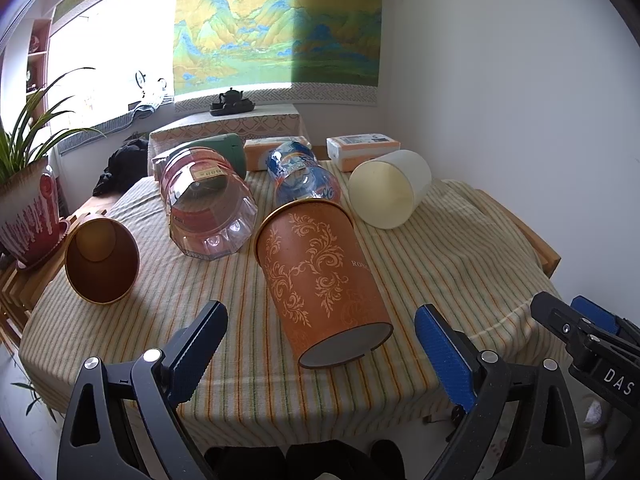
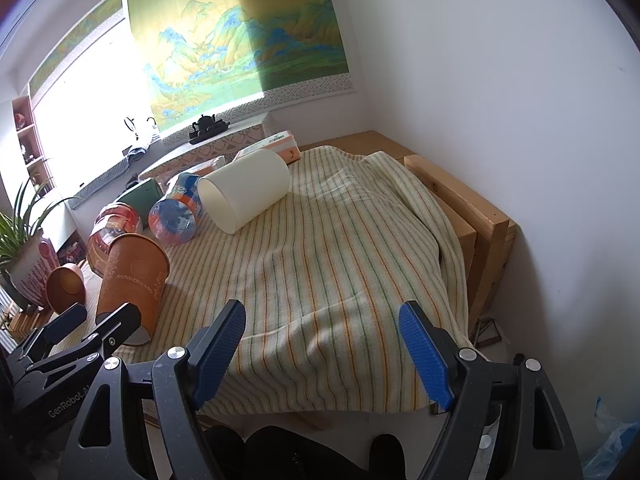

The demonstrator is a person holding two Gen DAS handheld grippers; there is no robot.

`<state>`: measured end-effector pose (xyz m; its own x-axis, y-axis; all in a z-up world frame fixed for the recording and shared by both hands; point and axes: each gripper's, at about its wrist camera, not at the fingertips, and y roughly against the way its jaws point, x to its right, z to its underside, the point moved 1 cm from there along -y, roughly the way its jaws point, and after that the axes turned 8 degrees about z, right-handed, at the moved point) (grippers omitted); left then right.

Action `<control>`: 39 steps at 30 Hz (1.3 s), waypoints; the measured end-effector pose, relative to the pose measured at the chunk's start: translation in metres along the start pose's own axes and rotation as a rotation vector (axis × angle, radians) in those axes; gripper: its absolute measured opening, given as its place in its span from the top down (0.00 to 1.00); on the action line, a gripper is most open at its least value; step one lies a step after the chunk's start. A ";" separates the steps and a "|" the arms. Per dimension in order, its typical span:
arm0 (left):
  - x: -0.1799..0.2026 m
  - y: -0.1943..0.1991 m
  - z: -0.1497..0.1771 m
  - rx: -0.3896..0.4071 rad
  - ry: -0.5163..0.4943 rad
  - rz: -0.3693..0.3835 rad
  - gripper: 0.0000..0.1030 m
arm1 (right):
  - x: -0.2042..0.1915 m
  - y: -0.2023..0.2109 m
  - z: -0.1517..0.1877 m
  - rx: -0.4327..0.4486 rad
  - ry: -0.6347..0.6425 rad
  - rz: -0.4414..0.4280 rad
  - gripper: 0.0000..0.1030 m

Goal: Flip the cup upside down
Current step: 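Close the left gripper on the orange cup's body near its base, then rotate the orange cup with the left gripper and set it rim-down on the table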

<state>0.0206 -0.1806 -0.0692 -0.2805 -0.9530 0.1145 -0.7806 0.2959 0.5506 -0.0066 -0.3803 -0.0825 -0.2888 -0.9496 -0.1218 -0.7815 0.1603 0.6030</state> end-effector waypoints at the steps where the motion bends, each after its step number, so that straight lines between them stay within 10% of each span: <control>1: -0.001 0.000 0.000 0.001 0.002 0.001 0.06 | 0.000 0.000 0.000 -0.001 0.000 -0.001 0.26; 26: -0.011 0.006 0.005 -0.008 -0.005 -0.005 0.46 | -0.014 0.002 0.004 -0.012 0.022 -0.011 0.26; 39: -0.016 0.023 -0.006 0.033 -0.043 -0.016 0.47 | -0.017 0.001 0.003 -0.014 0.023 -0.017 0.26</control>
<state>0.0105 -0.1594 -0.0536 -0.2910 -0.9542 0.0700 -0.8028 0.2833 0.5246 -0.0047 -0.3634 -0.0823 -0.2630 -0.9581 -0.1138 -0.7782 0.1409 0.6120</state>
